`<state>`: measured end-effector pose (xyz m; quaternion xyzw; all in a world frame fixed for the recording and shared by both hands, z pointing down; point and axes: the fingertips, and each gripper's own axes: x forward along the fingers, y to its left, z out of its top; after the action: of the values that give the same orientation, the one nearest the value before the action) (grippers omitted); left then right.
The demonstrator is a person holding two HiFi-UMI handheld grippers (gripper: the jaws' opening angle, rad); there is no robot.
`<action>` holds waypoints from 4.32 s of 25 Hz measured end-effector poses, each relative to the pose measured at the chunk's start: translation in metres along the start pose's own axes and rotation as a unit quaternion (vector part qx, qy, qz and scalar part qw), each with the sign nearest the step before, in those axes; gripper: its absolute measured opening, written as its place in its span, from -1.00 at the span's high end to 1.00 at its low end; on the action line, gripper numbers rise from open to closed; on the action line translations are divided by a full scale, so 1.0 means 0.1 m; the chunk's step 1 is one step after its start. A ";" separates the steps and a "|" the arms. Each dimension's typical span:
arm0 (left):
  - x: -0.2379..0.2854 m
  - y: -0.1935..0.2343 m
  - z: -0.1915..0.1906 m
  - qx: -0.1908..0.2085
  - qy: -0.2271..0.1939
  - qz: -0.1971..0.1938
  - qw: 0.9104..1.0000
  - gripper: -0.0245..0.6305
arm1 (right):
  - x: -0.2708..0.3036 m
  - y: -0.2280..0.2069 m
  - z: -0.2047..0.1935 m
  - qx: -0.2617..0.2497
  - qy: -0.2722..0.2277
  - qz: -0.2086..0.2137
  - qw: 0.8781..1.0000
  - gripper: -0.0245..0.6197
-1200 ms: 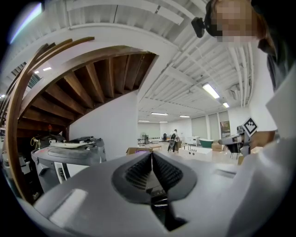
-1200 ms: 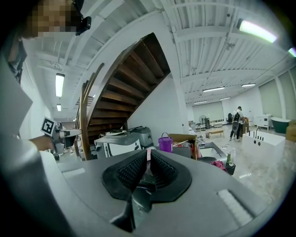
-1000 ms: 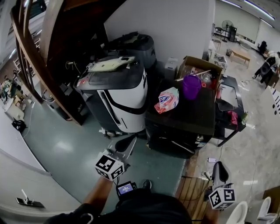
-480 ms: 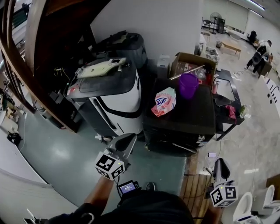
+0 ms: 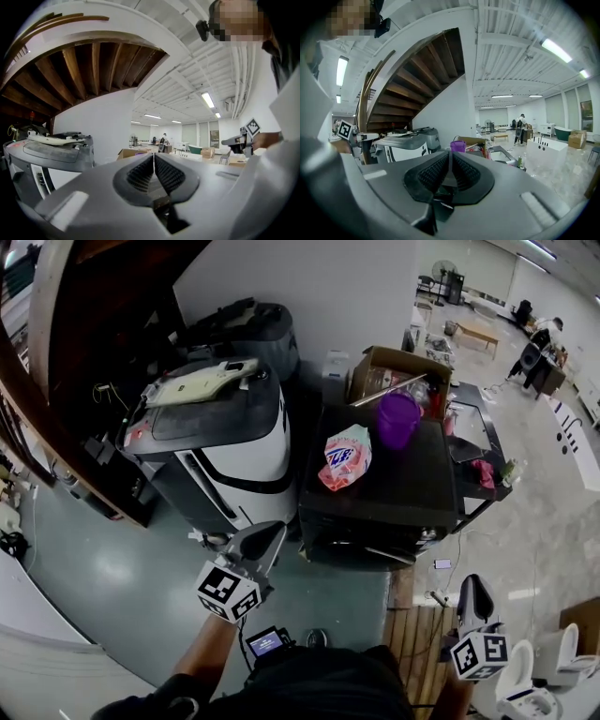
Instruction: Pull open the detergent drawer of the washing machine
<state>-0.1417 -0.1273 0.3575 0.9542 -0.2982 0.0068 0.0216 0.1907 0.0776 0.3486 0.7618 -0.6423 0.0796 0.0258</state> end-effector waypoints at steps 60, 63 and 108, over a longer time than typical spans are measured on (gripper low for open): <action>0.95 0.31 -1.11 -0.099 0.080 0.065 0.990 0.73 | 1.47 -0.46 -0.05 -0.016 0.058 0.080 0.995 0.90; 1.07 0.35 -1.33 -0.117 0.095 0.068 0.986 0.73 | 1.56 -0.52 -0.07 -0.017 0.064 0.082 0.994 0.90; 2.06 0.42 -3.76 -0.463 0.118 0.020 0.878 -0.31 | 2.09 -0.95 -0.32 -0.050 0.138 0.075 0.986 0.90</action>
<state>0.0037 -0.2618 0.7402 0.8211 -0.2818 -0.0193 0.4960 0.3155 -0.1050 0.4188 0.6907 -0.6915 0.1531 0.1461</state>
